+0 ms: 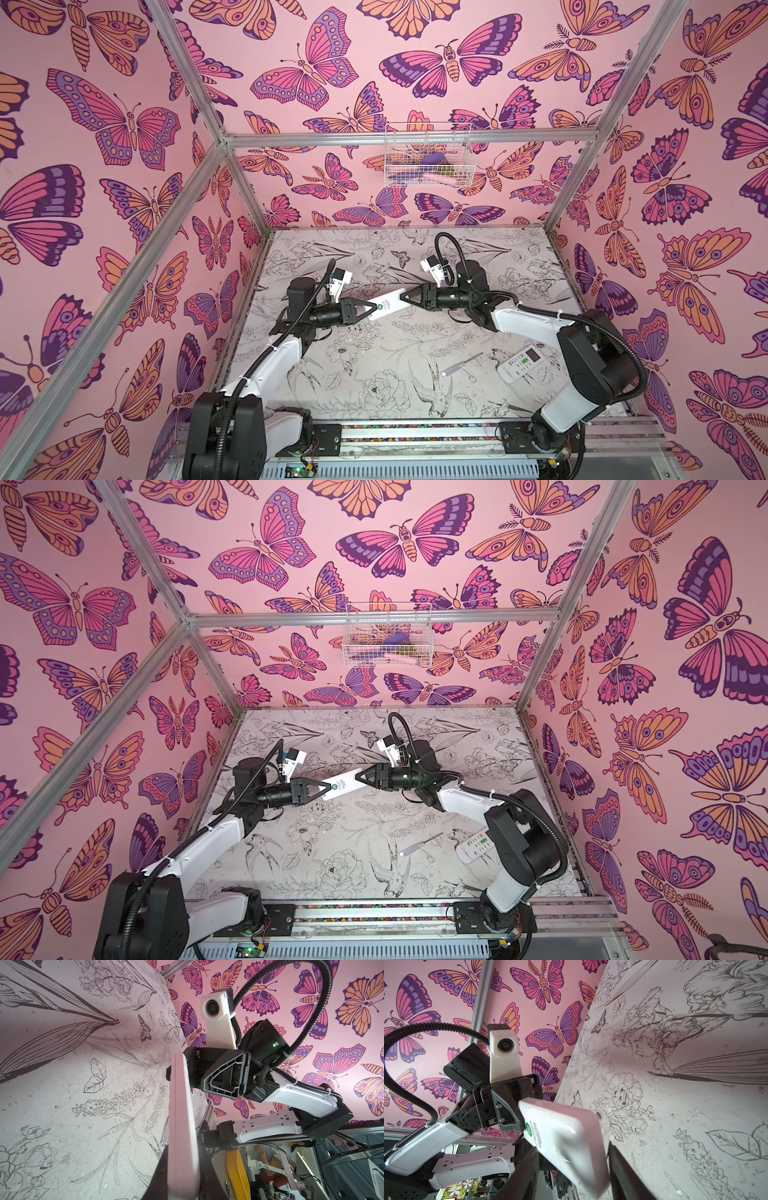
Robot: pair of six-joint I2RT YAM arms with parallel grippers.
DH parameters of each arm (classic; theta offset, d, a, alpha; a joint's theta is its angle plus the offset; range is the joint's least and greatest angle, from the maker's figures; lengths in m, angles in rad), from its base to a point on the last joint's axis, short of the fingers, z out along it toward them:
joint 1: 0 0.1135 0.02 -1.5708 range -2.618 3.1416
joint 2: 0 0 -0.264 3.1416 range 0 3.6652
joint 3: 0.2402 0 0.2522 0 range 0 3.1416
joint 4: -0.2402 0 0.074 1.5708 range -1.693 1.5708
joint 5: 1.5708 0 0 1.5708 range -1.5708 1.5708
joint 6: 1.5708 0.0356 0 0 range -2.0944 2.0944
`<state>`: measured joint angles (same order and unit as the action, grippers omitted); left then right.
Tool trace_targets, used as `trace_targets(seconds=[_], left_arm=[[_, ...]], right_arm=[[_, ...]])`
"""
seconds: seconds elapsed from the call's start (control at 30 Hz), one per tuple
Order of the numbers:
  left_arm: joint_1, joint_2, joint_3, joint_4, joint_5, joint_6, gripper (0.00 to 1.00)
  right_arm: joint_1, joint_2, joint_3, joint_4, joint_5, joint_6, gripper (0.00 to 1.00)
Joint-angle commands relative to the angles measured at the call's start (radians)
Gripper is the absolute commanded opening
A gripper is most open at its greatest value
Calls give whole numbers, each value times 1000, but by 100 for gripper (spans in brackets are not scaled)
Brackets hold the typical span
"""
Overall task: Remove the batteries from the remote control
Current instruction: 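Pull the right gripper away from the left gripper to slide off the battery cover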
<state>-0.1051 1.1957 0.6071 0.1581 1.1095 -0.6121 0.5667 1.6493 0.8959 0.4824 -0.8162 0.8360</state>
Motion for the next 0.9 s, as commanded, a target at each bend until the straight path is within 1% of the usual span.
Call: trace_targets(seconds=[0.0,0.1,0.33,0.53,0.63,0.87], left_arm=[[-4,6,-8,37,13,-4,0],[-5,4,-9,38,14,-2,0],[-8,1,-11,37,13,1,0],[-8,2,-12,37,13,4,0],[-8,5,-11,37,12,3,0],[-9,9,-12,35,12,10,0]], right_arm=[[19,1,6,0,-6,-25,51],[24,-8,14,-37,15,-44,50],[28,1,20,-56,35,-49,44],[30,6,30,-70,49,-61,42],[30,15,41,-79,48,-68,37],[23,7,44,-111,62,-95,34]])
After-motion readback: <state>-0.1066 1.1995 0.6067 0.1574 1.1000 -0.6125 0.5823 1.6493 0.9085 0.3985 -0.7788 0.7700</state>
